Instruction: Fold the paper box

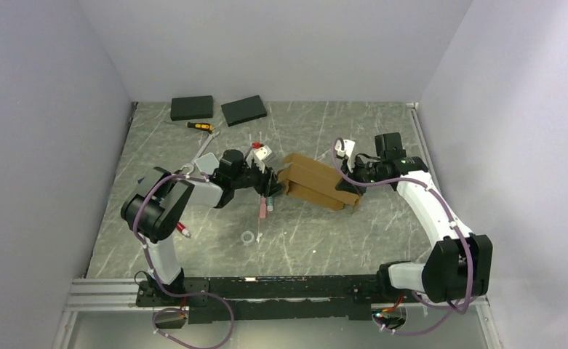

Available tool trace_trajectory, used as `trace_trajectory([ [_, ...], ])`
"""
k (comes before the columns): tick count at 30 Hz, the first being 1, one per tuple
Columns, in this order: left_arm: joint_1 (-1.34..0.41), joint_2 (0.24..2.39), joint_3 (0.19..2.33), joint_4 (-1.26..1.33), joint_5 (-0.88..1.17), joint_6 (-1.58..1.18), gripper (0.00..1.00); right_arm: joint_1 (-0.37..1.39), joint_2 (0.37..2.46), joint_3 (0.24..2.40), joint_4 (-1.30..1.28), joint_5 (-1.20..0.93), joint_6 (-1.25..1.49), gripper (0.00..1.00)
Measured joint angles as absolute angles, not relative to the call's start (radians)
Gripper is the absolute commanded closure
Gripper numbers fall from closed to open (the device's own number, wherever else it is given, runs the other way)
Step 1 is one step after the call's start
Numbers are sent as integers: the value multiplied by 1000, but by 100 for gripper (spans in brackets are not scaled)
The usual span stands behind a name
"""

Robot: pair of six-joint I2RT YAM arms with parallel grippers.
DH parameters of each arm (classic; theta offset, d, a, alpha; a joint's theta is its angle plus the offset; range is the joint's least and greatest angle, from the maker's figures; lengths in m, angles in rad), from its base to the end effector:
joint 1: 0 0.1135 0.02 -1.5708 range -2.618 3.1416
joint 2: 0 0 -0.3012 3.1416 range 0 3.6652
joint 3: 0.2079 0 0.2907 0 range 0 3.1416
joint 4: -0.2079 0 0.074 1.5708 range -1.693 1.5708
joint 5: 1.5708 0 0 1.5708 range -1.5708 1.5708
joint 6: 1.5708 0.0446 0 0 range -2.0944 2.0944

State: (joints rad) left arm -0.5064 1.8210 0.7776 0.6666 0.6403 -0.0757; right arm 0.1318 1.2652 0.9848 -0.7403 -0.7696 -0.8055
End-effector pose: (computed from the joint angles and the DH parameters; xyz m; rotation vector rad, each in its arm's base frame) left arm 0.3296 -0.2133 0.1493 0.8473 1.8137 -1.0012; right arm 0.2683 0.0669 0.2893 -1.2750 1.9357 0.6654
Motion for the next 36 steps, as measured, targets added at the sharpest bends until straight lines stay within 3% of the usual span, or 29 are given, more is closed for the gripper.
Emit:
trace_trajectory([
  [17,-528,1848,765,804,601,-129,45,119,1343,1022,-745,-796,-712,100],
  [36,-548,1929,767,894,507,-173,54,112,1373,1037,-763,-822,-692,100],
])
